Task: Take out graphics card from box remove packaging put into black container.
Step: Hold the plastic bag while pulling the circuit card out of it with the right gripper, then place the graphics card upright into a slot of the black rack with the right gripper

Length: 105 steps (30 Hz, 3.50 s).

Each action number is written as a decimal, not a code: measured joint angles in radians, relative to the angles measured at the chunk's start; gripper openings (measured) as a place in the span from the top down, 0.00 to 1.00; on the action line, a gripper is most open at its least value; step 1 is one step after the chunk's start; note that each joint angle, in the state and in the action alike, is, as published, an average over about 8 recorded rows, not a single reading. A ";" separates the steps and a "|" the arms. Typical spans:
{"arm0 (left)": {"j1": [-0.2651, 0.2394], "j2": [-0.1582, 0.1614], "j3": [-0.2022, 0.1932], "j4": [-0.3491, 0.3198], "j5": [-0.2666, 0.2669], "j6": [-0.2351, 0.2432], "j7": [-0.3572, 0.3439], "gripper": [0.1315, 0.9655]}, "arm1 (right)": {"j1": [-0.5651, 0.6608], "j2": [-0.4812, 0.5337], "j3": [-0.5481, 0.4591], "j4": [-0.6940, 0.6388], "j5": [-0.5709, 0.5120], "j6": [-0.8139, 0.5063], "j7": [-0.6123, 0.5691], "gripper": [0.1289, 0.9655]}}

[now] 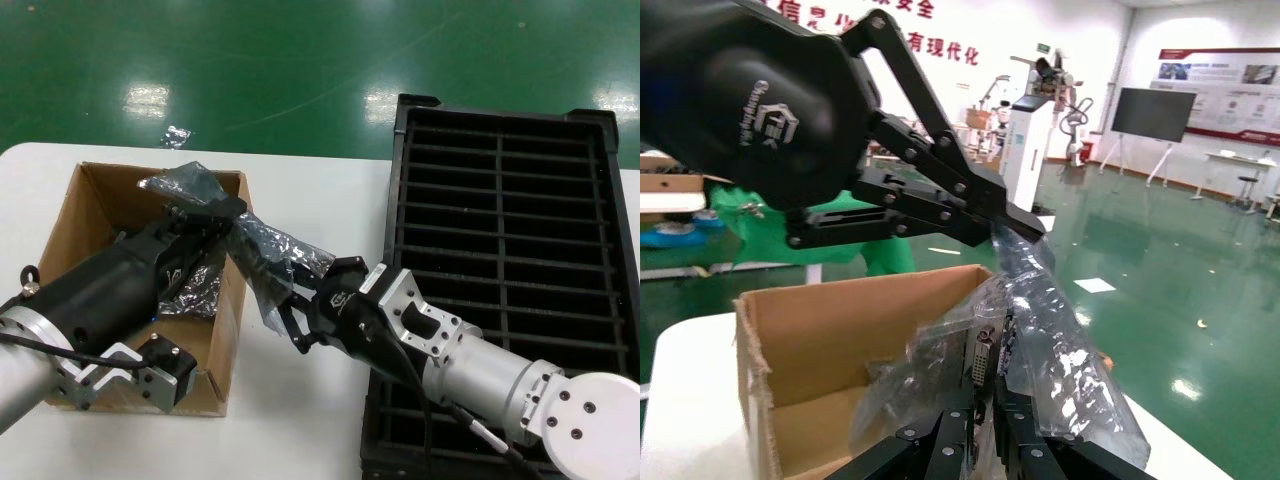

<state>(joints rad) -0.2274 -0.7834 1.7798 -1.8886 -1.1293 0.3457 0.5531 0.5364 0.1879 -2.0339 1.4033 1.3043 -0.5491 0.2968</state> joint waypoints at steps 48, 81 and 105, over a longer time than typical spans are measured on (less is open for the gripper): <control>0.000 0.000 0.000 0.000 0.000 0.000 0.000 0.99 | -0.486 0.515 0.408 0.640 0.353 -0.221 0.172 0.97; 0.000 0.000 0.000 0.000 0.000 0.000 0.000 0.99 | -0.702 0.689 0.756 0.654 0.628 -0.363 0.057 0.97; 0.000 0.000 0.000 0.000 0.000 0.000 0.000 0.99 | 0.184 0.872 0.264 0.426 0.577 -0.990 0.203 0.97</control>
<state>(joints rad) -0.2274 -0.7834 1.7798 -1.8886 -1.1293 0.3457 0.5531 0.7208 1.0596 -1.7698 1.8292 1.8818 -1.5394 0.5001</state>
